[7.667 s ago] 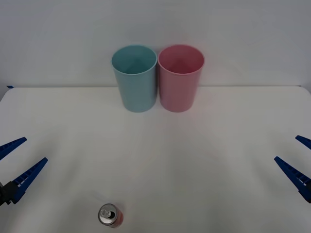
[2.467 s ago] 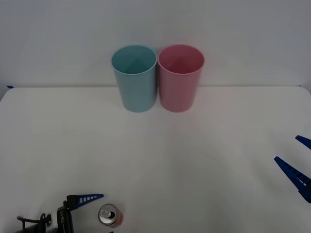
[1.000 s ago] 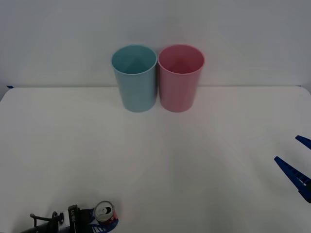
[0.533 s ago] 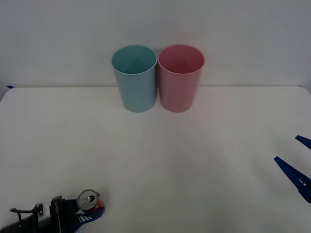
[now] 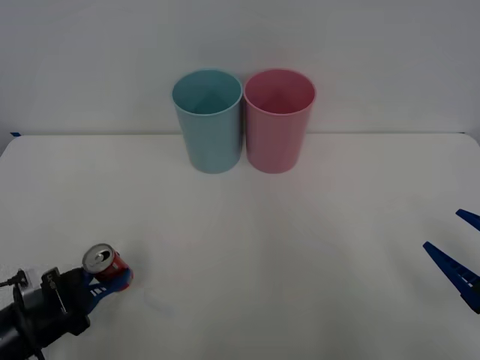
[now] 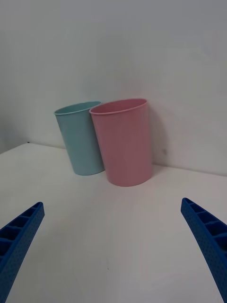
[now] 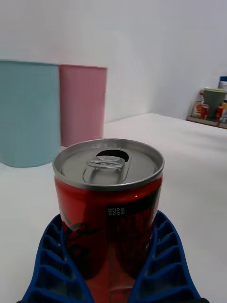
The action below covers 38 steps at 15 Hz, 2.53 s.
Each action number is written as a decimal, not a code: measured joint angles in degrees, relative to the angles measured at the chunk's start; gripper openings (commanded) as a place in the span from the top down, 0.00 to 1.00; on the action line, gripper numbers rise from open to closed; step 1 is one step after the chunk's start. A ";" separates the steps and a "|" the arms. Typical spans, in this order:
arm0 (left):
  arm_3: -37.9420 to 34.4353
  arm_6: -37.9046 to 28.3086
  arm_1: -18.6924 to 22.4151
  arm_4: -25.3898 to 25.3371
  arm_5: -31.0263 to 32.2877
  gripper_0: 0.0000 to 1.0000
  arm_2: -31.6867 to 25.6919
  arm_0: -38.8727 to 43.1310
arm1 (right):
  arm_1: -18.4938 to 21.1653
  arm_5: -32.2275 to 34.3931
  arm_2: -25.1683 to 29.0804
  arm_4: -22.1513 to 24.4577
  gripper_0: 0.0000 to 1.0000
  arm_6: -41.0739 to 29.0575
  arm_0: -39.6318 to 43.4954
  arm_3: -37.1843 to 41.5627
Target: Grasp the object on the table and drop it into the matching bin: aluminum can to the light blue bin, PET bottle to the pink bin.
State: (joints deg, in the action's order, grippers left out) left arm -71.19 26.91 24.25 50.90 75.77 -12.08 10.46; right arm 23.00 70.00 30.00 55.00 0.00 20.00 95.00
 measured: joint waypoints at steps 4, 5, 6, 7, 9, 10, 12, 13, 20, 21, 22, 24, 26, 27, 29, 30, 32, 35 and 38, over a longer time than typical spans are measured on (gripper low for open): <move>-6.53 -6.55 0.00 -1.51 -6.77 1.00 -2.53 0.37 | 0.00 0.00 0.00 0.00 0.00 0.00 0.00 0.00; -8.15 -8.26 0.00 -1.73 -8.52 1.00 -2.74 0.42 | 0.00 0.00 0.00 0.00 0.00 0.00 0.00 0.00; -9.74 -9.62 0.00 -1.93 -10.15 1.00 -2.77 0.45 | 0.00 0.00 0.00 0.00 0.00 0.00 0.00 0.00; -11.47 -11.04 0.00 -2.03 -11.99 1.00 -2.78 0.54 | 0.00 0.00 0.00 0.00 0.00 0.00 0.00 0.00; -14.95 -13.73 0.00 -2.61 -15.32 1.00 -2.78 0.61 | 0.00 0.00 0.00 0.00 0.00 0.00 0.00 0.00; -16.74 -15.11 0.00 -3.08 -16.98 1.00 -2.78 0.61 | 0.00 0.00 0.00 0.00 0.00 0.00 0.00 0.00; -20.12 -16.66 0.00 -3.87 -20.89 1.00 -2.78 0.61 | 0.00 0.00 0.00 0.00 0.00 0.00 0.00 0.00; -21.71 -17.19 0.00 -4.17 -22.88 1.00 -2.78 0.62 | 0.00 0.00 0.00 0.00 0.00 0.00 0.00 0.00; -33.69 -31.74 0.00 3.36 -34.88 1.00 -2.09 -3.92 | 0.00 0.00 0.00 0.00 0.00 0.00 0.00 0.00; -34.05 -34.39 0.00 5.59 -35.36 1.00 -2.10 -5.40 | 0.00 0.00 0.00 0.00 0.00 0.00 0.00 0.00; -34.09 -36.68 0.00 7.95 -35.94 1.00 -2.12 -7.22 | 0.00 0.00 0.00 0.00 0.00 0.00 0.00 0.00; -34.08 -41.55 0.00 12.85 -37.58 1.00 -2.08 -11.12 | 0.00 0.00 0.00 0.00 0.00 0.00 0.00 0.00; -33.30 -45.91 0.00 16.90 -37.93 1.00 -2.13 -14.93 | 0.00 0.00 0.00 0.00 0.00 0.00 0.00 0.00; -32.27 -47.41 0.00 18.54 -37.96 1.00 -2.09 -16.92 | 0.00 0.00 0.00 0.00 0.00 0.00 0.00 0.00; -27.79 -48.58 0.00 21.57 -37.62 1.00 -1.72 -22.24 | 0.00 0.00 0.00 0.00 0.00 0.00 0.00 0.00; -25.13 -48.61 0.00 22.87 -37.38 1.00 -1.38 -25.00 | 0.00 0.00 0.00 0.00 0.00 0.00 0.00 0.00; -19.40 -48.62 0.00 25.19 -37.23 1.00 -0.43 -30.57 | 0.00 0.00 0.00 0.00 0.00 0.00 0.00 0.00; -10.87 -48.69 0.00 28.25 -37.22 1.00 1.28 -38.73 | 0.00 0.00 0.00 0.00 0.00 0.00 0.00 0.00; -1.81 -48.57 0.00 30.47 -37.22 1.00 3.39 -46.80 | 0.00 0.00 0.00 0.00 0.00 0.00 0.00 0.00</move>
State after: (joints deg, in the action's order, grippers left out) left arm -73.00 -21.66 24.26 81.37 38.56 -8.69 -36.34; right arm 23.00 70.00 30.00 55.00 0.00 20.00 95.00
